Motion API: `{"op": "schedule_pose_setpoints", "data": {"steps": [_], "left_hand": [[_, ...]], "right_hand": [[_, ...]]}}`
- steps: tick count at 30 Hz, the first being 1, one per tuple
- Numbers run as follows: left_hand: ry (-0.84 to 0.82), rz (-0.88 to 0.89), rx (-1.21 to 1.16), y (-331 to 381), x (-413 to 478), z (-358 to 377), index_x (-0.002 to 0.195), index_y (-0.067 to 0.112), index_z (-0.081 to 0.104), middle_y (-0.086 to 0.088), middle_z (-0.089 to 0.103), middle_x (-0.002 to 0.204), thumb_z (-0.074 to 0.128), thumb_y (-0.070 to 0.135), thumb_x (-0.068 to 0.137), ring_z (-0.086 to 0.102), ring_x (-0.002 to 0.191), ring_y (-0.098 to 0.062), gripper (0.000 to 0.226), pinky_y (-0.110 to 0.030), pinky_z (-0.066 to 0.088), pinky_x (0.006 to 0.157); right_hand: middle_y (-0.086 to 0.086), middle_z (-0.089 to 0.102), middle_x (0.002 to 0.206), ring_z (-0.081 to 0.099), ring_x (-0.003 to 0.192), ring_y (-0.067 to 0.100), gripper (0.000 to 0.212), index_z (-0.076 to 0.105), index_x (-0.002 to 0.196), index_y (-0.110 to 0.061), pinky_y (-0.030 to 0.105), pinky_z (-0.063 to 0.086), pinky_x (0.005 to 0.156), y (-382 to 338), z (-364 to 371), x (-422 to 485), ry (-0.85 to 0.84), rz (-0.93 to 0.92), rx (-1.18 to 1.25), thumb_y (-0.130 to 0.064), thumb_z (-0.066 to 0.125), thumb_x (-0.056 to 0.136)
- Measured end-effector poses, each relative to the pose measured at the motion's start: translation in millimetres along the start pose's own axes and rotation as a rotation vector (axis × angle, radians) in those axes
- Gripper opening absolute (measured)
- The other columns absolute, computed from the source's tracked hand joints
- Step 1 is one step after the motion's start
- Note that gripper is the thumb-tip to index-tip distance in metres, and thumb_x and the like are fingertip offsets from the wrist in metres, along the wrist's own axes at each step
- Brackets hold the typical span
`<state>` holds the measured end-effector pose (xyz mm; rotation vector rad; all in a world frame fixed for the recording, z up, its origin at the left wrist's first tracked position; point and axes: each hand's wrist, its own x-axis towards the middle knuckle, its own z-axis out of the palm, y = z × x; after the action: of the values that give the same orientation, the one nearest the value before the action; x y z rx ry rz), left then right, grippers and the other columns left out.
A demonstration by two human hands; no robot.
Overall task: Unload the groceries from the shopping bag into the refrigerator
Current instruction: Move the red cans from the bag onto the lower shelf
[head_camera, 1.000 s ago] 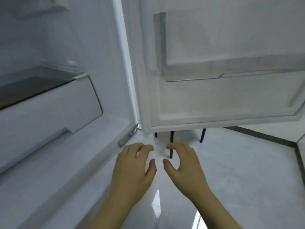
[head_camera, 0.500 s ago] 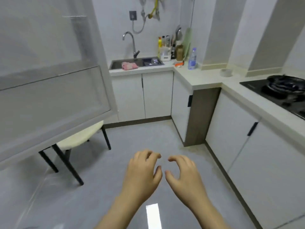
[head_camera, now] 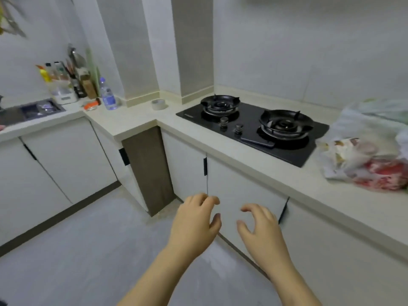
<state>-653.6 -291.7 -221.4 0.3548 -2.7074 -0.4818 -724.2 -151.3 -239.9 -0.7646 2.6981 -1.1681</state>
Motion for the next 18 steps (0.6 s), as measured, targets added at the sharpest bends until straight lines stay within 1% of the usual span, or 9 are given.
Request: {"op": "schedule_pose_setpoints", "data": {"steps": [3, 5, 7, 9, 12, 16, 18], "left_hand": [[-0.048, 0.106, -0.051, 16, 49, 26, 0.129, 0.026, 0.047, 0.009, 0.047, 0.128, 0.044, 0.034, 0.095, 0.043, 0.115, -0.009, 0.035, -0.017, 0.035, 0.091], [-0.085, 0.163, -0.083, 29, 84, 45, 0.13, 0.026, 0.046, 0.009, 0.045, 0.129, 0.043, 0.034, 0.096, 0.041, 0.117, -0.01, 0.035, -0.018, 0.034, 0.094], [-0.114, 0.221, -0.115, 42, 121, 63, 0.129, 0.026, 0.047, 0.009, 0.046, 0.128, 0.044, 0.033, 0.095, 0.041, 0.117, -0.01, 0.035, -0.021, 0.035, 0.095], [-0.129, 0.292, -0.151, 57, 157, 79, 0.128, 0.025, 0.048, 0.009, 0.047, 0.127, 0.045, 0.032, 0.095, 0.042, 0.116, -0.011, 0.034, -0.021, 0.036, 0.093], [-0.162, 0.389, -0.186, 77, 208, 102, 0.126, 0.023, 0.051, 0.007, 0.048, 0.126, 0.047, 0.03, 0.094, 0.043, 0.115, -0.014, 0.034, -0.023, 0.037, 0.093], [-0.197, 0.506, -0.225, 106, 259, 130, 0.114, 0.018, 0.062, 0.001, 0.058, 0.112, 0.048, 0.03, 0.084, 0.054, 0.102, -0.022, 0.036, -0.031, 0.046, 0.084], [-0.232, 0.553, -0.24, 121, 277, 140, 0.118, 0.018, 0.059, 0.002, 0.056, 0.115, 0.05, 0.029, 0.087, 0.052, 0.105, -0.021, 0.034, -0.03, 0.044, 0.087]], "right_hand": [[-0.015, 0.045, 0.118, 0.039, 0.118, 0.008, 0.027, 0.052, 0.117, -0.028, 0.022, 0.032, 0.098, 24, -23, 30, 0.102, 0.076, -0.008, -0.025, 0.053, 0.09], [-0.015, 0.045, 0.116, 0.043, 0.113, 0.01, 0.026, 0.052, 0.116, -0.027, 0.026, 0.036, 0.098, 40, -39, 51, 0.17, 0.125, -0.022, -0.025, 0.053, 0.09], [-0.012, 0.046, 0.118, 0.043, 0.112, 0.011, 0.026, 0.053, 0.115, -0.025, 0.025, 0.036, 0.095, 55, -55, 74, 0.24, 0.175, -0.034, -0.022, 0.054, 0.089], [-0.011, 0.047, 0.12, 0.04, 0.115, 0.01, 0.027, 0.053, 0.116, -0.025, 0.022, 0.034, 0.093, 69, -69, 98, 0.293, 0.226, -0.06, -0.02, 0.054, 0.09], [-0.01, 0.048, 0.122, 0.04, 0.117, 0.012, 0.027, 0.053, 0.116, -0.025, 0.023, 0.033, 0.094, 88, -87, 130, 0.358, 0.298, -0.09, -0.021, 0.055, 0.089], [-0.011, 0.048, 0.117, 0.041, 0.115, 0.013, 0.027, 0.053, 0.114, -0.026, 0.024, 0.034, 0.095, 110, -107, 155, 0.448, 0.377, -0.081, -0.02, 0.056, 0.088], [-0.013, 0.047, 0.113, 0.042, 0.114, 0.012, 0.027, 0.055, 0.114, -0.025, 0.025, 0.034, 0.096, 121, -117, 159, 0.484, 0.413, -0.084, -0.02, 0.057, 0.088]]}}
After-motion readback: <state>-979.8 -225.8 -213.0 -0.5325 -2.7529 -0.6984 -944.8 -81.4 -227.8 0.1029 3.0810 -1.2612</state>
